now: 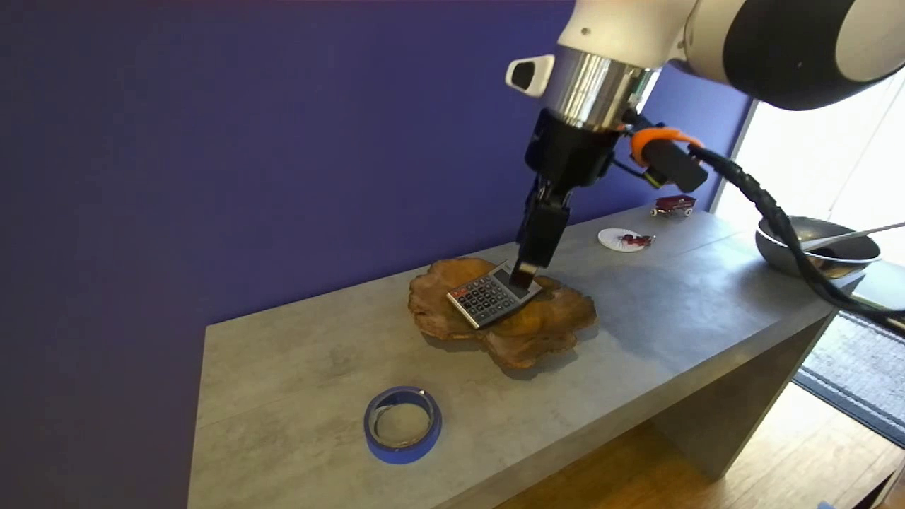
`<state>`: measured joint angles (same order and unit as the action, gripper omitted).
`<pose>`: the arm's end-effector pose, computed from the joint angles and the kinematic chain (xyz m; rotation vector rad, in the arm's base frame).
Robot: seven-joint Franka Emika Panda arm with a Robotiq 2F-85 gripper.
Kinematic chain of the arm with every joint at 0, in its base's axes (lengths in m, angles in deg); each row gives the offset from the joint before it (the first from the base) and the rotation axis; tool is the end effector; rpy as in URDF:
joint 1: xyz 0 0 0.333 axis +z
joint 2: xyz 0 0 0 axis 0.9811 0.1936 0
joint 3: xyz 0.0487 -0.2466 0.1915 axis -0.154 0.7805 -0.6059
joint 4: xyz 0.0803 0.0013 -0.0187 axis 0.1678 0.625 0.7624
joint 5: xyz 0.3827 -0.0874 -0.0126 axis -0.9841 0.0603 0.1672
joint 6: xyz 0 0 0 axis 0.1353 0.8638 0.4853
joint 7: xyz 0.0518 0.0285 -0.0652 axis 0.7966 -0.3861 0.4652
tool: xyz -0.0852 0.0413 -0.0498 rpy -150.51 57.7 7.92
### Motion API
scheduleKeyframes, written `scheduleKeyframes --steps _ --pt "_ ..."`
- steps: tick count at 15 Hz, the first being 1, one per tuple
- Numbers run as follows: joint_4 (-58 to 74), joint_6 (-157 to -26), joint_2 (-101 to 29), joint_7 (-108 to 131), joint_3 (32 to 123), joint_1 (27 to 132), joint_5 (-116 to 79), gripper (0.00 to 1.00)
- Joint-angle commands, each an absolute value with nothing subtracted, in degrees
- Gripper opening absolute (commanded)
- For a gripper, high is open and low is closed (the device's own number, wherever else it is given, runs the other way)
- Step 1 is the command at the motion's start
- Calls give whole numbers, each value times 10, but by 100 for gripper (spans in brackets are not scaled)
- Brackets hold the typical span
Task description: Pick up the blue masking tape and put it in the silver bowl
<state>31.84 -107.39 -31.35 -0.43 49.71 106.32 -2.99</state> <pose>0.3929 0.4821 0.3033 -2.7602 -1.1970 -0.3790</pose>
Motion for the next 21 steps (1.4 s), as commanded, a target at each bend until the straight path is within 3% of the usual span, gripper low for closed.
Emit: scheduleKeyframes --steps 1,4,5,9,18,21 --pt "178 -1065 -189 52 529 1143 -5 100" --pt "85 -1041 -105 84 553 1193 -39 100" --pt "166 -1070 -173 68 561 1188 -48 100" --pt "102 -1064 -108 85 568 1204 -51 100" --pt "57 -1087 -42 -221 719 1348 -116 100" --pt "37 -1111 -10 -292 751 1368 -139 92"
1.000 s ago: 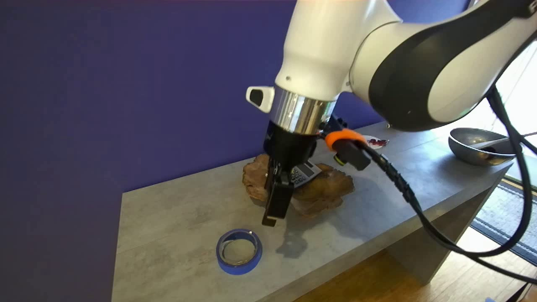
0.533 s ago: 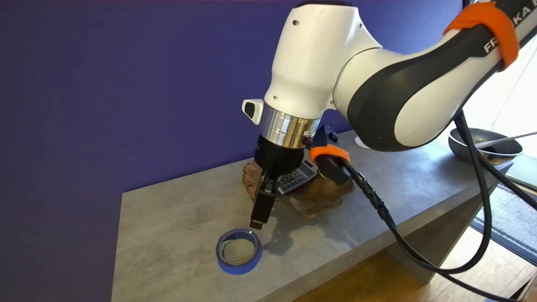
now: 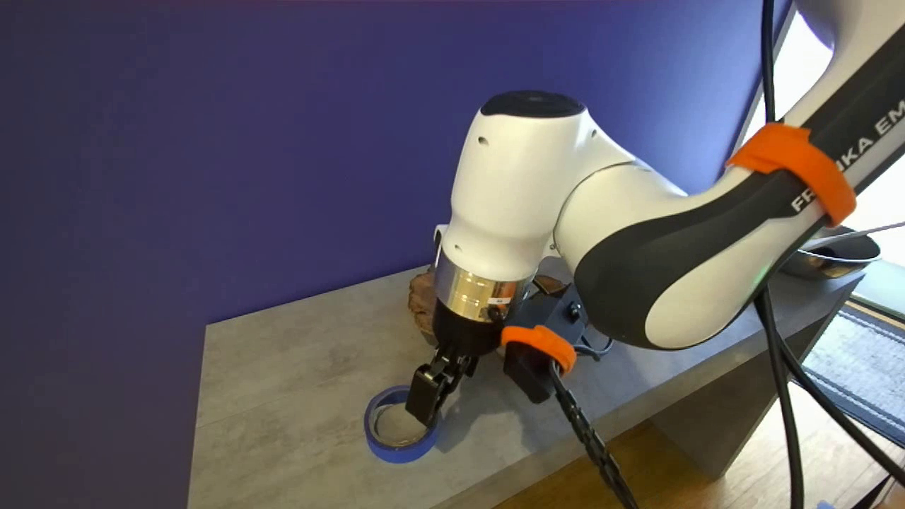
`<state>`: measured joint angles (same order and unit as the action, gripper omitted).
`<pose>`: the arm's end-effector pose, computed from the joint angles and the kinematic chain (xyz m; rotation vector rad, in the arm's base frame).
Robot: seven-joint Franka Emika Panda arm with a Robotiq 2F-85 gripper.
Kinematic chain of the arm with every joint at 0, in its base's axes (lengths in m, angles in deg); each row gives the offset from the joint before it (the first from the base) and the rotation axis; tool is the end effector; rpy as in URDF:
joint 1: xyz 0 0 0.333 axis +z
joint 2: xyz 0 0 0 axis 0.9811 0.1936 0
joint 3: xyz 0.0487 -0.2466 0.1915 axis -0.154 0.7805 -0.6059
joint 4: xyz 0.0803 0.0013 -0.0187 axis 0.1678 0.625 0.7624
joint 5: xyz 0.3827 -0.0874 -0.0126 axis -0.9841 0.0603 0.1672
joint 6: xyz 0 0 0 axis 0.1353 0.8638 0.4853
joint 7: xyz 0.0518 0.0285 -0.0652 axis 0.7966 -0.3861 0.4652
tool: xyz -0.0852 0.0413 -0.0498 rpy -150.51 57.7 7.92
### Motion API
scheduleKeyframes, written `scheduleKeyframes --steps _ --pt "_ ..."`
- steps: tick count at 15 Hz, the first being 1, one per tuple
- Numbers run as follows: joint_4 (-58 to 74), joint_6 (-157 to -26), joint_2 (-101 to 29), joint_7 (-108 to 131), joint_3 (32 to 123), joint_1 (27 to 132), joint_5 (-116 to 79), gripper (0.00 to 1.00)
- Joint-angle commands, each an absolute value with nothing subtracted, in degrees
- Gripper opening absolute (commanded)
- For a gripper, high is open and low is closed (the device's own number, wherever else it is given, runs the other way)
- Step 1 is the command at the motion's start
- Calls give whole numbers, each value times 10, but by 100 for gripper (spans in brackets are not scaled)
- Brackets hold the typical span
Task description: Pick up the blue masking tape and put it in the silver bowl
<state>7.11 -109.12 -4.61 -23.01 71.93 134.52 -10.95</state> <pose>0.3837 0.5986 0.1585 -2.9373 -0.6806 -0.3162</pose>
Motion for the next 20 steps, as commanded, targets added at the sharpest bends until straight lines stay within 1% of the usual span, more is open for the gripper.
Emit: scheduleKeyframes --steps 1,3,4,5,9,12,15,17,18,20 --pt "30 -1118 -1 -315 761 1373 -145 91" --pt "12 -1127 18 -364 784 1384 -154 88" --pt "4 -1130 28 -391 796 1390 -157 84" --pt "-6 -1126 37 -410 802 1391 -160 72" --pt "-32 -1110 59 -439 796 1386 -161 44" --pt "-34 -1114 52 -428 791 1391 -149 22" --pt "-34 -1120 41 -416 787 1399 -145 2" --pt "-23 -1131 28 -406 784 1403 -146 0" --pt "-9 -1145 15 -413 786 1405 -139 3" --pt "46 -1203 -29 -461 832 1429 -129 3"
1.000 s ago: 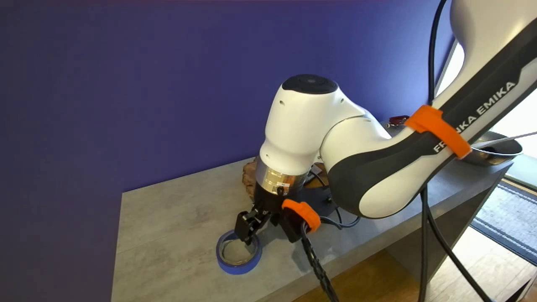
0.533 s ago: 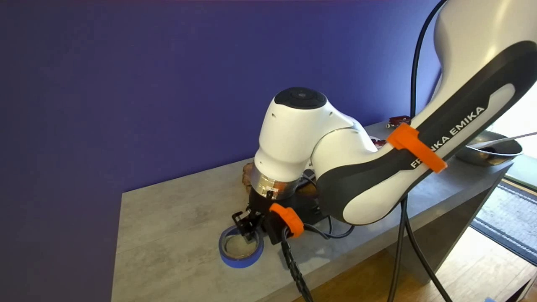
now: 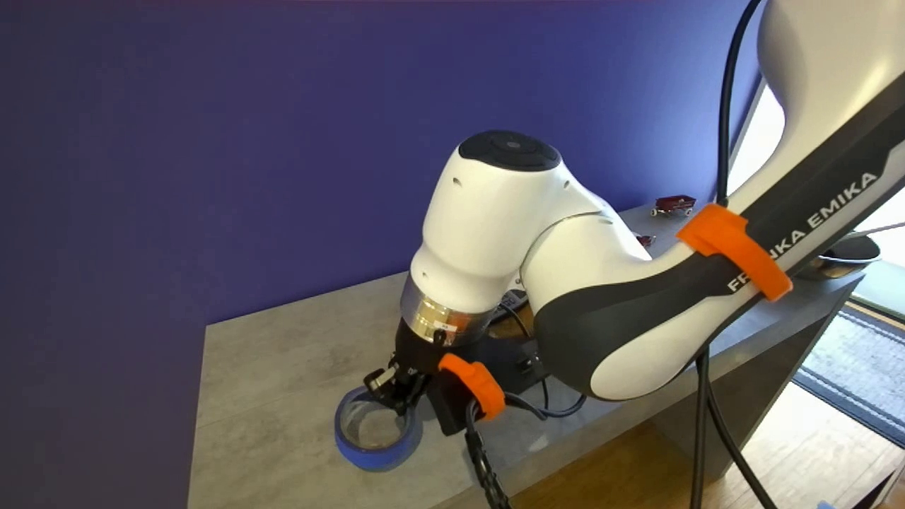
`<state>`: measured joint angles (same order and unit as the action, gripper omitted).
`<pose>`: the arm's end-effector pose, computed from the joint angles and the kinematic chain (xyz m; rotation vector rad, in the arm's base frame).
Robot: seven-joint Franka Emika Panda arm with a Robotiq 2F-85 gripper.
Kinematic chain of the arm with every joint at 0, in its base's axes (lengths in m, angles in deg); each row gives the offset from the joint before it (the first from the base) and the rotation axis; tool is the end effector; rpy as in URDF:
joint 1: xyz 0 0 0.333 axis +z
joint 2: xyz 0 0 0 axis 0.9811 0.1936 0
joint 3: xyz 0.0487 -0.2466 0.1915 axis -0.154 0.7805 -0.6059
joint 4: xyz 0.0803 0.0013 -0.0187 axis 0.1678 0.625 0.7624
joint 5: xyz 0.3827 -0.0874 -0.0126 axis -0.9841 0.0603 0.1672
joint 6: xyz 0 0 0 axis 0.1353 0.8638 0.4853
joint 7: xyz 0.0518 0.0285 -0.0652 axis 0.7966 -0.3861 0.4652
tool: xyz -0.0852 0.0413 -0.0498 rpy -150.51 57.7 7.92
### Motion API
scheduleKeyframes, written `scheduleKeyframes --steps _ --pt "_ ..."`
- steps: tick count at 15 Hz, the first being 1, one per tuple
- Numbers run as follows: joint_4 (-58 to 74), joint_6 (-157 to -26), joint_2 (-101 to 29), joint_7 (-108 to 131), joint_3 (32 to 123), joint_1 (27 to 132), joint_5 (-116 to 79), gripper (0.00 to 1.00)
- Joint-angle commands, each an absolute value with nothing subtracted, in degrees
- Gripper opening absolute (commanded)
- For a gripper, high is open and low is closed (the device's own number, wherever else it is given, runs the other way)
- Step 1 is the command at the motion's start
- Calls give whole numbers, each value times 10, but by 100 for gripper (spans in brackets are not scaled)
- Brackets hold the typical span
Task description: Pick up the blue masking tape and put it in the silver bowl
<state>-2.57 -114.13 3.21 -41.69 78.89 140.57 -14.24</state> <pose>0.3969 0.6319 0.1432 -2.8908 -0.1951 -0.4402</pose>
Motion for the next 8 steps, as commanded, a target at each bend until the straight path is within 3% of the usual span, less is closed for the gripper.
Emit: scheduleKeyframes --steps 1,4,8 --pt "75 -1234 -53 -490 860 1444 -128 3" --pt "154 -1264 -111 -575 989 1523 -118 3" --pt "264 -1139 -195 -624 1129 1647 -72 3"
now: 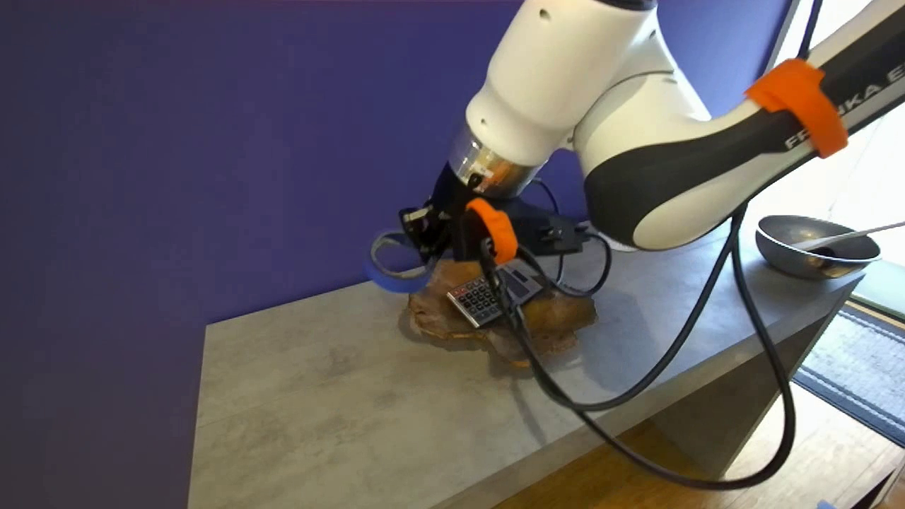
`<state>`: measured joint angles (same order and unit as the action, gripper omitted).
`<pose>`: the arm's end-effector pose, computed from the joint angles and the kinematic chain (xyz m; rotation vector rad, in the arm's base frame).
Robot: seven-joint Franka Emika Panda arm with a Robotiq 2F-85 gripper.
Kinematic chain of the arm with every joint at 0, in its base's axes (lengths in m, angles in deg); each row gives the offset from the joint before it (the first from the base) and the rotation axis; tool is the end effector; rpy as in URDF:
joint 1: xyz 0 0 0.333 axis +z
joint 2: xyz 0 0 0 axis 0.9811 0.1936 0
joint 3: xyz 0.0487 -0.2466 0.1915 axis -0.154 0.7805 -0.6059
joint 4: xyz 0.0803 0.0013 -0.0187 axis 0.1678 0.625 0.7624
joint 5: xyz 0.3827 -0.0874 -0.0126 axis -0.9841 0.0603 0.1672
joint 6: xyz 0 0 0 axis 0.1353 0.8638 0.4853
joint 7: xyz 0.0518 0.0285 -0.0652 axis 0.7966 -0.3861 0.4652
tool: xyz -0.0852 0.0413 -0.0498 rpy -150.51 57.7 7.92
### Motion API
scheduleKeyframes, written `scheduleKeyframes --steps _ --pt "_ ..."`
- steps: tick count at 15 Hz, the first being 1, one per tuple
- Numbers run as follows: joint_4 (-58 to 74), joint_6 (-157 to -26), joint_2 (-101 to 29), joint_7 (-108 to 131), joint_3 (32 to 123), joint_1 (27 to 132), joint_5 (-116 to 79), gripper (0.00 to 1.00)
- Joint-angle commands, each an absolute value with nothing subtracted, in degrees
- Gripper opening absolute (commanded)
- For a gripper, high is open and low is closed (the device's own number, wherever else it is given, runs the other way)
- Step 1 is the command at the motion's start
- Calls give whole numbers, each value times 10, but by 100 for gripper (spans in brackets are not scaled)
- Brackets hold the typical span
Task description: Pick up the blue masking tape and put it in the silver bowl
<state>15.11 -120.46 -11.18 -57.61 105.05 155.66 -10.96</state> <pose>0.4480 0.5467 0.2593 -2.8196 0.1822 -0.8593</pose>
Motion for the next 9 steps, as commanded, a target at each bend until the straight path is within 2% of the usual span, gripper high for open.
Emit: scheduleKeyframes --steps 1,5,6,9 --pt "290 -1105 -217 -654 1147 1667 -40 3" --pt "394 -998 -306 -813 1187 1742 39 3" --pt "318 -1017 -254 -763 1136 1671 34 12" --pt "370 -993 -296 -816 1132 1688 56 12"
